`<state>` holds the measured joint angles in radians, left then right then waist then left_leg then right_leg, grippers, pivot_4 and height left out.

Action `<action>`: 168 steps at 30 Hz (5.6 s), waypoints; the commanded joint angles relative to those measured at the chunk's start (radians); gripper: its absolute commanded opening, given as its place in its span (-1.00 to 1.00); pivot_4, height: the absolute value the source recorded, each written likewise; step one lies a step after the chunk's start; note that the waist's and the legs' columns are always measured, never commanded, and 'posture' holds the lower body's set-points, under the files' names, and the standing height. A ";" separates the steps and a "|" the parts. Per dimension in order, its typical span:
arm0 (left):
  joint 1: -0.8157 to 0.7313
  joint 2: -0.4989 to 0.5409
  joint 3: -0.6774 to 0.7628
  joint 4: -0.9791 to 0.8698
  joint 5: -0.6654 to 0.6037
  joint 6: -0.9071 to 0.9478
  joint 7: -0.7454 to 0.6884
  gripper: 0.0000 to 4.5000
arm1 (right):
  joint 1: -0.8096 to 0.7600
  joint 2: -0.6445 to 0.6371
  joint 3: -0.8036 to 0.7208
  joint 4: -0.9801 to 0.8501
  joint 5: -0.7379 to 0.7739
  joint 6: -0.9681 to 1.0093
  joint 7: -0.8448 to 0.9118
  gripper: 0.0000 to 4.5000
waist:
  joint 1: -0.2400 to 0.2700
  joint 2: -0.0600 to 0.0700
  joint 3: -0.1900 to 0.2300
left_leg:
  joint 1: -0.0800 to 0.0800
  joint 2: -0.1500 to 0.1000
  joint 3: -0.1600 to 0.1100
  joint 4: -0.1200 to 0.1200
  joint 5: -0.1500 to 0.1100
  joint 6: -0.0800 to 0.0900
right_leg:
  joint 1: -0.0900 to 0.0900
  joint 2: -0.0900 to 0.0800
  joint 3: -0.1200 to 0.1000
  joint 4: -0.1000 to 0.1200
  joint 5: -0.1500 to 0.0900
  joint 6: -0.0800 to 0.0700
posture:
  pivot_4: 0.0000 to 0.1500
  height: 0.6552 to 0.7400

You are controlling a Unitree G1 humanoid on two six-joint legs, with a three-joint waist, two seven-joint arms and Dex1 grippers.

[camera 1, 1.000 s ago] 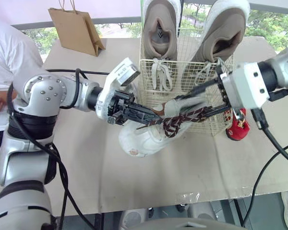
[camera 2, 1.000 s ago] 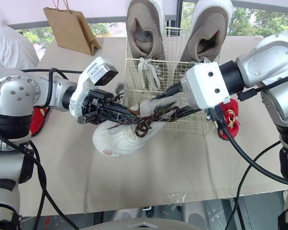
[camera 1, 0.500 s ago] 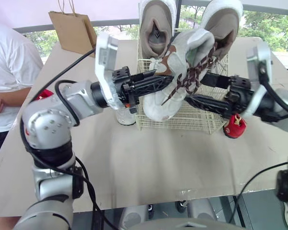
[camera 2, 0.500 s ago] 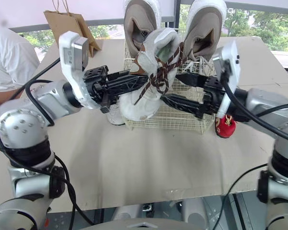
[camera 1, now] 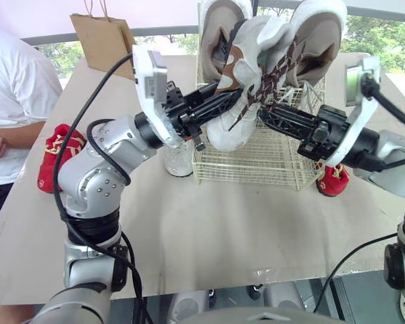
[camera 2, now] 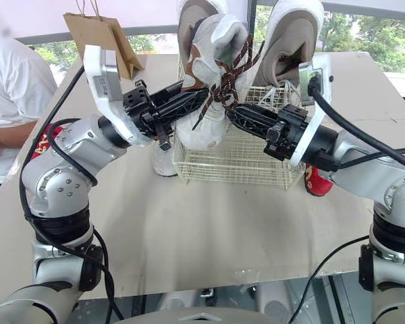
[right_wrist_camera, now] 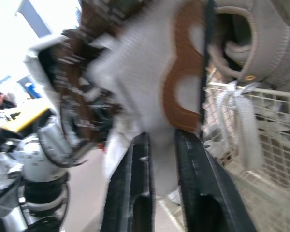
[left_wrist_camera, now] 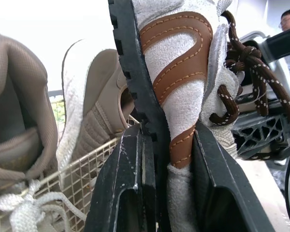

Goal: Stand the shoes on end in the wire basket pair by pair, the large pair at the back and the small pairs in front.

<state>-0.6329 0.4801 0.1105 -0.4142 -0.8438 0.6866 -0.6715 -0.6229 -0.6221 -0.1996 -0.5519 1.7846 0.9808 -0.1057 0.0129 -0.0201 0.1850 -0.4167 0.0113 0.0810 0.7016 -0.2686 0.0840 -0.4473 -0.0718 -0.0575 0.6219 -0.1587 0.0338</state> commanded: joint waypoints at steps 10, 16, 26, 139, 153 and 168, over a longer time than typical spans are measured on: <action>0.036 -0.009 -0.024 -0.062 -0.008 -0.035 -0.019 -0.75 | -0.035 -0.053 0.100 0.001 0.040 -0.119 -0.130 0.49 | 0.001 0.000 0.000 | 0.000 0.001 0.002 0.000 0.000 0.000 | 0.000 0.000 0.001 0.000 -0.001 -0.002 | 1.00 1.00; 0.030 -0.012 0.007 -0.063 -0.023 -0.031 0.006 -0.75 | -0.006 -0.106 0.081 -0.010 0.078 -0.154 -0.152 0.49 | 0.001 0.000 0.000 | 0.000 0.001 0.002 0.000 0.000 0.000 | 0.000 0.000 0.001 0.000 -0.001 -0.002 | 1.00 1.00; 0.059 -0.018 -0.007 -0.105 -0.049 -0.026 -0.012 -0.75 | -0.058 -0.084 0.141 0.040 0.015 -0.174 -0.203 0.49 | 0.003 0.000 0.000 | 0.000 0.002 0.002 0.000 0.000 0.000 | -0.001 0.001 0.001 0.000 -0.001 -0.002 | 1.00 1.00; -0.202 0.297 -0.127 0.876 0.096 0.487 -0.006 1.00 | 0.538 -0.431 -0.315 -0.354 -0.631 -0.333 0.805 0.53 | 0.014 0.000 0.000 | -0.004 0.005 0.000 -0.002 -0.002 0.001 | 0.000 0.000 -0.005 -0.013 -0.004 0.003 | 1.00 1.00; -0.122 0.285 0.101 0.730 0.121 0.545 -0.112 -0.98 | 0.567 -0.377 -0.259 -0.373 -0.710 -0.392 0.804 0.55 | 0.021 -0.001 0.000 | -0.016 0.003 -0.005 0.000 -0.001 -0.001 | -0.007 -0.009 -0.006 -0.015 -0.001 -0.002 | 1.00 1.00; 0.008 -0.009 0.261 -0.161 0.172 0.021 0.236 -0.98 | 0.568 -0.297 -0.186 -0.287 -0.808 -0.444 0.834 0.55 | 0.030 -0.001 -0.001 | -0.009 -0.003 -0.009 0.001 0.001 -0.012 | 0.003 -0.013 -0.010 -0.012 0.001 -0.001 | 1.00 1.00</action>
<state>-0.6145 0.4861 0.4427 -0.5211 -0.7439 0.8288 -0.4458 -0.0484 -0.9198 -0.3668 -0.8344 0.9846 0.5613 0.7216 0.0432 -0.0215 0.1843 -0.4245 0.0079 0.0721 0.7024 -0.2670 0.0724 -0.4440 -0.0837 -0.0677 0.6099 -0.1579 0.0329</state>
